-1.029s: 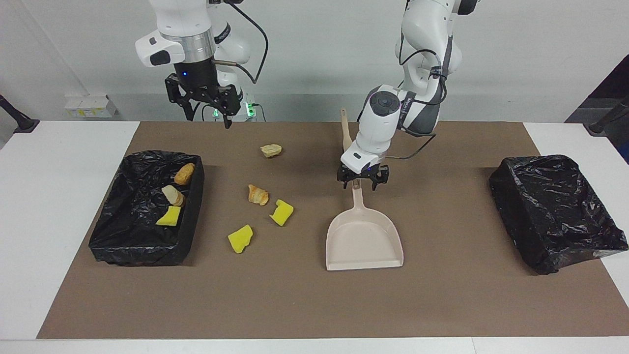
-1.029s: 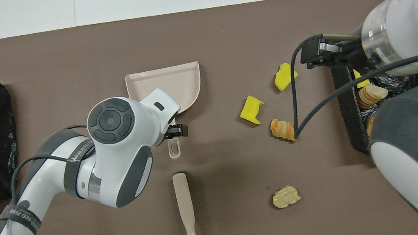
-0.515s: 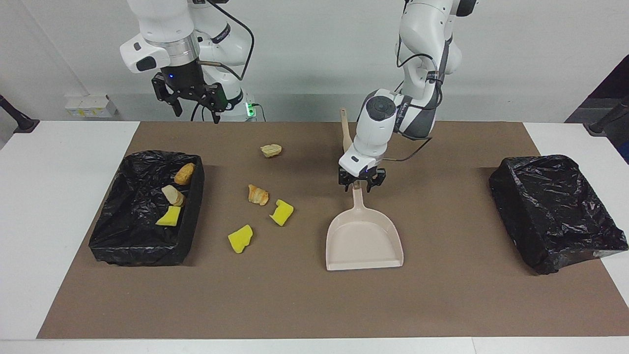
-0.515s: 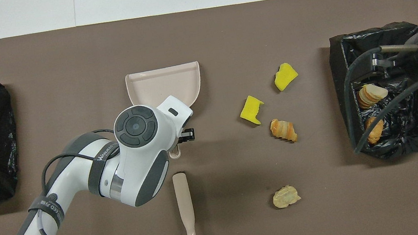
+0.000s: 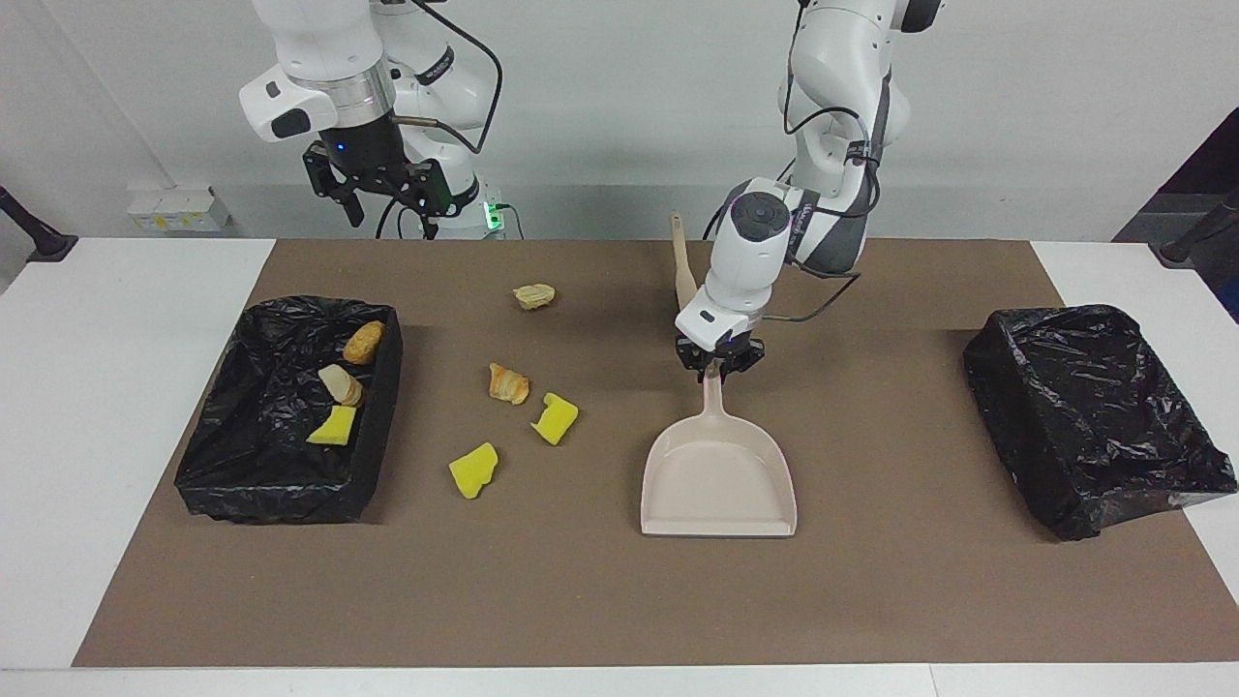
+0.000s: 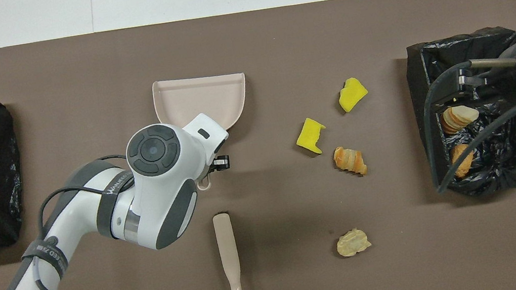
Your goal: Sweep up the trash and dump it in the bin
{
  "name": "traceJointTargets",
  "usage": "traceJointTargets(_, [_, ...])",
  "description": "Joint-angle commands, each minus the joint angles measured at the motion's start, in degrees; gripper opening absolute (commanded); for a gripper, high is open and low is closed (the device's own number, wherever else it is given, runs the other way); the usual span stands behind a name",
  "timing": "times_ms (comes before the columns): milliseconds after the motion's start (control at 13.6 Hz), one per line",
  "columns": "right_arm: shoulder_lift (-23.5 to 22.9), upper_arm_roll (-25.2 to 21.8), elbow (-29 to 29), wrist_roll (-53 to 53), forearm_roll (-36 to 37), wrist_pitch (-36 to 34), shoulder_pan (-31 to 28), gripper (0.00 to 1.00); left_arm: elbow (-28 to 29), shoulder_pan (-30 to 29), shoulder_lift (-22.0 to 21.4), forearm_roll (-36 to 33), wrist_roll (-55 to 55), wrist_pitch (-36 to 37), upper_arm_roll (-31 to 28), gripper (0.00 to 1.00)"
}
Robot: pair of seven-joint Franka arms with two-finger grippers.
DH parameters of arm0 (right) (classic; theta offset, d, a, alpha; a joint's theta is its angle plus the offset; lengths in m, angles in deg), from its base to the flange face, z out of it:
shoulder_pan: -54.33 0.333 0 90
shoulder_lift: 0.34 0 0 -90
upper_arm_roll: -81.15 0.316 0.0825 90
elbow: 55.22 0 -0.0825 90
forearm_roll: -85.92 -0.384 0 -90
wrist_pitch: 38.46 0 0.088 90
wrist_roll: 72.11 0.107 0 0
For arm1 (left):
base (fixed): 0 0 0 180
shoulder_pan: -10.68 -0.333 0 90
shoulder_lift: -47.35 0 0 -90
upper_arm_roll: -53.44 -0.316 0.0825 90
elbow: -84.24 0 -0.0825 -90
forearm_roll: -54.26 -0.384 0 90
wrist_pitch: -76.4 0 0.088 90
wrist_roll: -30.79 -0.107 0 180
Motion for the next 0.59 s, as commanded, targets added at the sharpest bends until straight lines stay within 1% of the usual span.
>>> traceJointTargets(0, [1.59,0.35,-1.99,-1.75,-1.81,1.32,-0.66,1.0,-3.94,-5.24,-0.67,0.21,-10.95,4.93,0.06,0.0])
traceJointTargets(147, [2.02,0.87,-3.03,-1.14,-2.68,1.49,-0.04,1.0,-6.32,-8.85,-0.66,0.21,-18.07,7.75,0.06,0.0])
traceJointTargets(221, [3.33,0.88,-5.04,-1.14,-5.04,1.93,1.09,1.0,-6.51,-10.78,-0.84,0.21,-22.9,8.46,0.15,0.0])
traceJointTargets(368, [6.4,0.96,-10.31,-0.61,-5.77,5.35,4.86,1.0,-6.86,-14.12,-0.93,0.21,-36.41,10.39,0.06,0.0])
traceJointTargets(441, [7.72,0.88,-13.03,0.52,-5.77,5.79,7.66,1.0,-6.86,-16.32,-0.93,0.21,-45.18,10.75,0.06,0.0])
traceJointTargets(515, [8.43,0.96,-14.71,2.45,-5.77,5.97,10.13,1.0,-6.68,-18.34,-1.02,0.3,-51.71,11.1,0.15,0.0])
